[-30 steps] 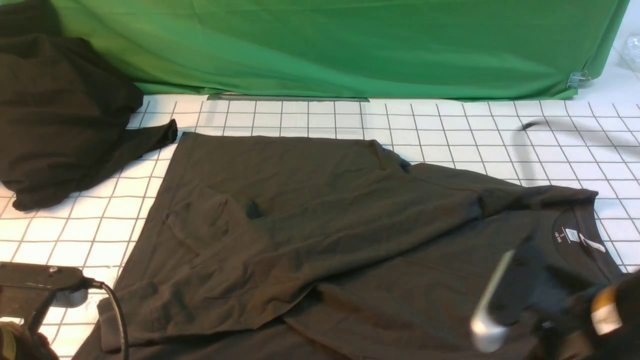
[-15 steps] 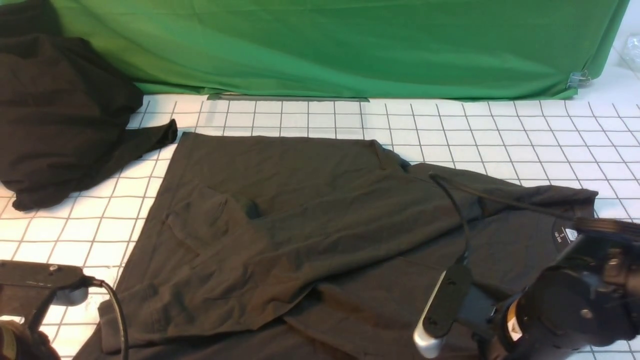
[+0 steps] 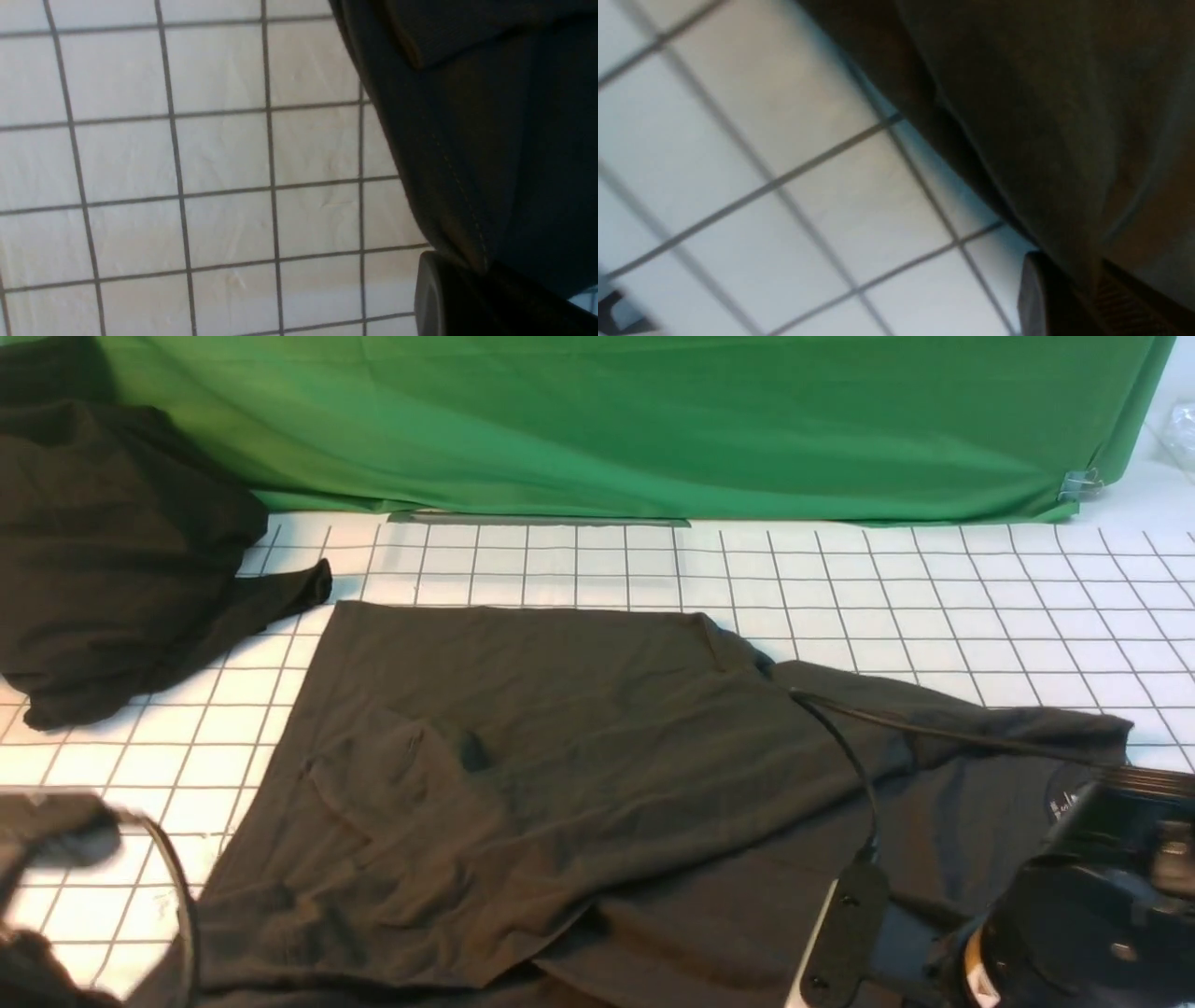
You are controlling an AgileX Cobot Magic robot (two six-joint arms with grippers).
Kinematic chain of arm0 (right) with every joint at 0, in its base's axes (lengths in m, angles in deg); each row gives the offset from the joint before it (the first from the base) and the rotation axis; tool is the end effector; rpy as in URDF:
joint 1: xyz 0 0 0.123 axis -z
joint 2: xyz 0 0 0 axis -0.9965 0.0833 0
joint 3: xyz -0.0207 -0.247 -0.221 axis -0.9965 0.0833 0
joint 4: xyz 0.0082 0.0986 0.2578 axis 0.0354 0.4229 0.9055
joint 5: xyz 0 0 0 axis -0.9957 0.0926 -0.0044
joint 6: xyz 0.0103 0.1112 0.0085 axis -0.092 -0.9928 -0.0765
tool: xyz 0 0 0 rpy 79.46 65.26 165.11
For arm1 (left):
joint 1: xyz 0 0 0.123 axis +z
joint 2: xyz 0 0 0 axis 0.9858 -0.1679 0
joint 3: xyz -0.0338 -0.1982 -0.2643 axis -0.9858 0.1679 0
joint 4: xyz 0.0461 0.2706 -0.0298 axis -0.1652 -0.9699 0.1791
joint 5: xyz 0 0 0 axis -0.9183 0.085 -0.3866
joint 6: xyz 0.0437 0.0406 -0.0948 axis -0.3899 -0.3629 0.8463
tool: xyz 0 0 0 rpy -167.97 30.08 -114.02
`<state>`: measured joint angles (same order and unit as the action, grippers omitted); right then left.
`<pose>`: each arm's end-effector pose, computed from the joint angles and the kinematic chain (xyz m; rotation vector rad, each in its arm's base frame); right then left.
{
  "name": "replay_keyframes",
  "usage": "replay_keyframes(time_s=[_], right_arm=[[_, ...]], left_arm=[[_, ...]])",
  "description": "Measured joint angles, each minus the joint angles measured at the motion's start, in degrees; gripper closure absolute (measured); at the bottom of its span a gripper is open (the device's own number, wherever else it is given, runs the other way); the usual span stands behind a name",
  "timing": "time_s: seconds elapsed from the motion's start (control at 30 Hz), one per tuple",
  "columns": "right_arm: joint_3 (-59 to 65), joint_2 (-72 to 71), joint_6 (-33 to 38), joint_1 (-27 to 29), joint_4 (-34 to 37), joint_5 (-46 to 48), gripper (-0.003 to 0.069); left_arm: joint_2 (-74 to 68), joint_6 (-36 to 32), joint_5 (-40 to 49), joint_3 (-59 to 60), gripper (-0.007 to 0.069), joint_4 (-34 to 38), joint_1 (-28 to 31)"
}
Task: Fold a long-sleeved shirt over a white checkered tablecloth.
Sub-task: 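Fold the black garment in half by bringing its near edge over to the far edge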
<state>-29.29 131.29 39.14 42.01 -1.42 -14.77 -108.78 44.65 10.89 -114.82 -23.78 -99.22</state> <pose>0.1790 0.1644 0.1936 -1.4851 2.6226 0.0078 0.1213 -0.0403 0.2921 0.0280 2.8128 -0.1374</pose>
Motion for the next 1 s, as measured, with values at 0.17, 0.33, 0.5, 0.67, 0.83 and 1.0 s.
replay_keyframes(time_s=[0.17,0.33,0.5,0.67,0.83,1.0], right_arm=[[-2.12,-6.03,-0.33,1.07,-0.64,3.59,0.0631],[-11.97,-6.19,1.95,8.79,-1.05,7.03,0.0631],[-21.06,-0.12,5.11,15.88,-1.05,7.64,0.0631],[-32.17,9.82,7.29,20.73,-0.74,7.64,0.0631],[-45.08,22.02,7.68,22.68,-0.71,7.68,0.0631],[-57.12,32.83,7.68,22.87,-0.95,7.92,0.0631]], left_arm=[[-1.05,1.04,0.7,-7.66,0.0601,-1.55,0.0],[-12.5,2.46,-2.61,-18.34,0.0601,-5.52,1.8],[-25.86,1.29,-6.24,-29.58,0.0601,-4.49,8.37],[-39.72,-2.19,-7.72,-42.61,0.0601,0.64,14.34],[-54.91,-4.07,-6.35,-58.36,0.0601,2.51,16.77],[-68.67,-4.48,-3.88,-71.29,0.0601,1.85,18.16]])
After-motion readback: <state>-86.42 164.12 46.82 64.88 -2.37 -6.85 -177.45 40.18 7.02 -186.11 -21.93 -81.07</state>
